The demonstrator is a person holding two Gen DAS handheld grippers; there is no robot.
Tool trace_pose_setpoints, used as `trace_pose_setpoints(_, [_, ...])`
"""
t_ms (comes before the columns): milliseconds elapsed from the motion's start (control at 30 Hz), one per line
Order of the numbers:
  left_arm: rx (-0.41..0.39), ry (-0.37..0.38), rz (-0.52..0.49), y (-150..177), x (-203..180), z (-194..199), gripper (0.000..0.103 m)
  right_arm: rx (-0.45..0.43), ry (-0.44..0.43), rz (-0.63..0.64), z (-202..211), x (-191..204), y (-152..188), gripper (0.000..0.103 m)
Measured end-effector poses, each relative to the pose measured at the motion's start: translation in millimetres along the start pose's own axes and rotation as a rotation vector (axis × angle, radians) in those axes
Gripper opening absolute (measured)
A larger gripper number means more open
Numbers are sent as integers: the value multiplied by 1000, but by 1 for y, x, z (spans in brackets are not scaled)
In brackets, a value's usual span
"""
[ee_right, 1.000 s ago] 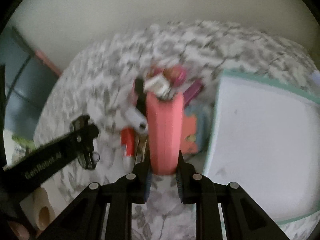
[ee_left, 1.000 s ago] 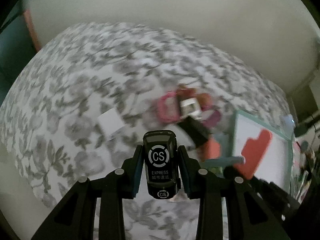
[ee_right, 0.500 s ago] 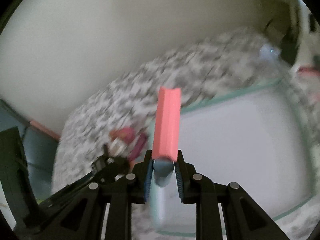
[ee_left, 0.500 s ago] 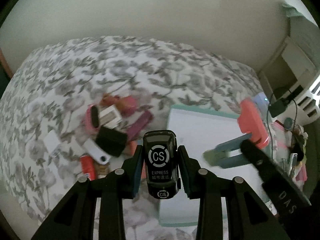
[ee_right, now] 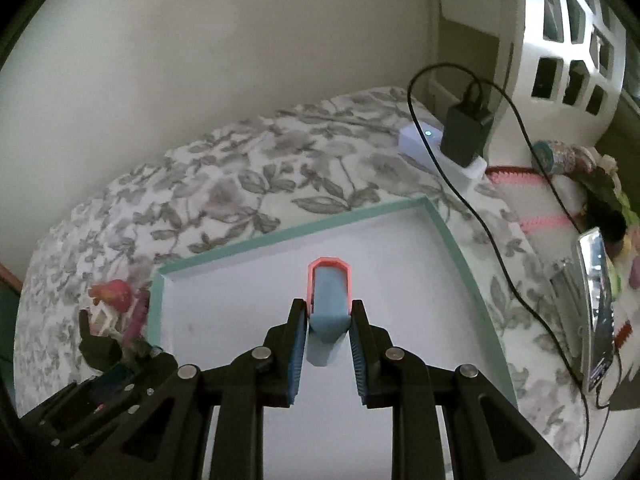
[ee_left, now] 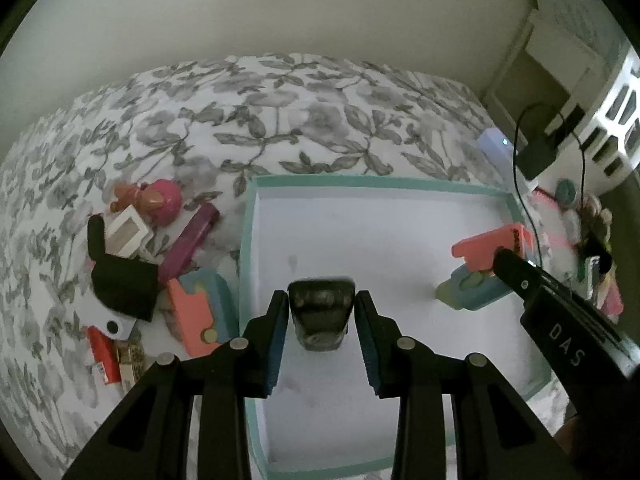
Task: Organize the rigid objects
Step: 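Carry the toy car into the teal tray and release it while the right gripper carries the puzzle block over, then lower the puzzle block into the tray and open the right gripper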
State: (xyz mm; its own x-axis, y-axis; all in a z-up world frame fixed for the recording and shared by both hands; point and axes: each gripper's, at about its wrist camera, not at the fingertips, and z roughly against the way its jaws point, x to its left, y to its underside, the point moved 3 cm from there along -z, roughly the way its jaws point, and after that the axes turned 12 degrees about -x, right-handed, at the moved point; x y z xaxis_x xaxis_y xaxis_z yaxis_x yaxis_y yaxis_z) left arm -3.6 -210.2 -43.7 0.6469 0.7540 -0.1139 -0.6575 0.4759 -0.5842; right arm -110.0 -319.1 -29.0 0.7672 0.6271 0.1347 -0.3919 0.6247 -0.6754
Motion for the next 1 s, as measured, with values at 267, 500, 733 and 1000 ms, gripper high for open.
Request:
trace_pose_setpoints(267, [31,-28,-37,9,-4,-10,36,55,18,49,-16,3,15,25])
trace_pose_setpoints(500, [51,-36,5,8,8,-10,58,107,23,69,-27,5,27,26])
trace_pose_setpoints(733, [48,-68,44,3,24,-4,77,160,33,42,-36,-1,37,55])
trace_pose_setpoints(1000, [13,-102,159,-6,60,5,91,175,44,25,-41,-5,42,89])
